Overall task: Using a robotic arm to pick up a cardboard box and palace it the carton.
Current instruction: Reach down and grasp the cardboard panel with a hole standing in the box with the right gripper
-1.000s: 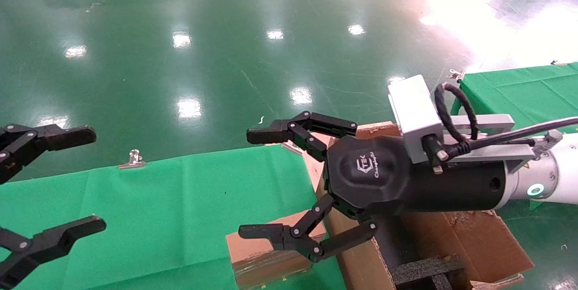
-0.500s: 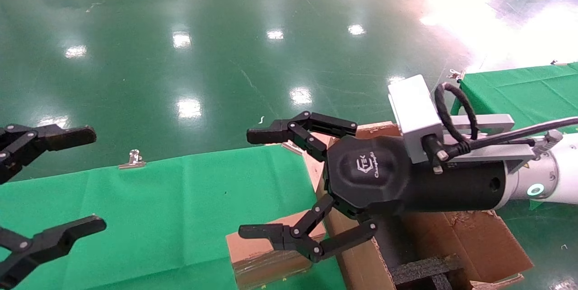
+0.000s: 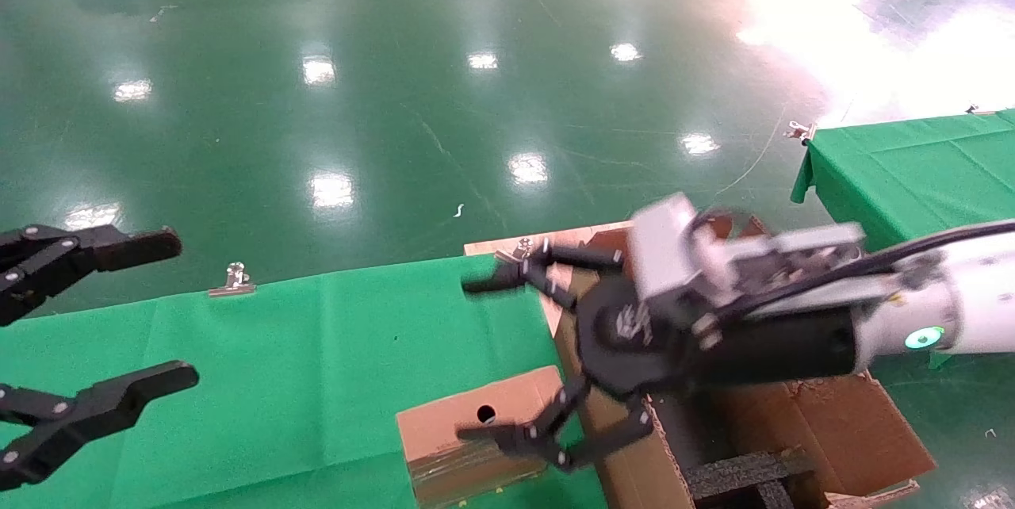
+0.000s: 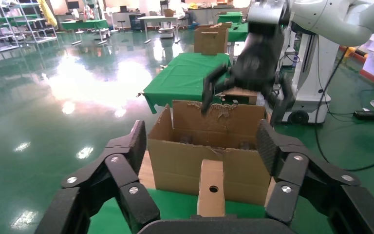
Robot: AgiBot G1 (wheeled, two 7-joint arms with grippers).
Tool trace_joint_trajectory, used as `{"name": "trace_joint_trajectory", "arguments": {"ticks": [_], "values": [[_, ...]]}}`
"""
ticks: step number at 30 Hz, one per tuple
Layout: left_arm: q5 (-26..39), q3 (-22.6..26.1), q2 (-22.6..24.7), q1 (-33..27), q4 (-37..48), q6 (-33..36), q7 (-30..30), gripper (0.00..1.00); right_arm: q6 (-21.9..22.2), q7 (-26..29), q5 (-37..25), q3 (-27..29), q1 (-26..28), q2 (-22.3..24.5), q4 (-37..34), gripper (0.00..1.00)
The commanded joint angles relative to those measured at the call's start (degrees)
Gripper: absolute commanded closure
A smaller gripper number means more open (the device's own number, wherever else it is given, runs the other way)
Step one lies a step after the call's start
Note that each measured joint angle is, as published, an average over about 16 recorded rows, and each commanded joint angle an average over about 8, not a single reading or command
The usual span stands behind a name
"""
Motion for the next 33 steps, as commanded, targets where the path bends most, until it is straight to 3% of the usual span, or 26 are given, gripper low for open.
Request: {"name": "trace_joint_trajectory", "arguments": {"ticks": [1, 15, 29, 31, 33], "values": [[0.00, 0.00, 0.00, 0.00, 0.00, 0.00, 0.00, 1.00, -0.31, 0.57, -3.83, -1.58, 1.61, 0.04, 0.56, 0.00], [0.00, 0.00, 0.00, 0.00, 0.00, 0.00, 0.00, 1.00, -1.62, 1.17, -25.46, -12.81, 11.88, -9.92, -1.24, 0.00], [0.00, 0.00, 0.00, 0.00, 0.00, 0.00, 0.00, 1.00, -3.45, -0.28, -39.61, -23.47, 19.84, -18.41, -4.28, 0.00], [0.00, 0.00, 0.00, 0.00, 0.00, 0.00, 0.00, 0.89, -3.45, -0.48, -40.40, -24.73, 20.48, -19.09, -4.54, 0.00], [0.00, 0.00, 0.00, 0.00, 0.00, 0.00, 0.00, 0.64, -3.42, -0.54, -40.63, -25.69, 20.92, -19.58, -4.83, 0.01]]}}
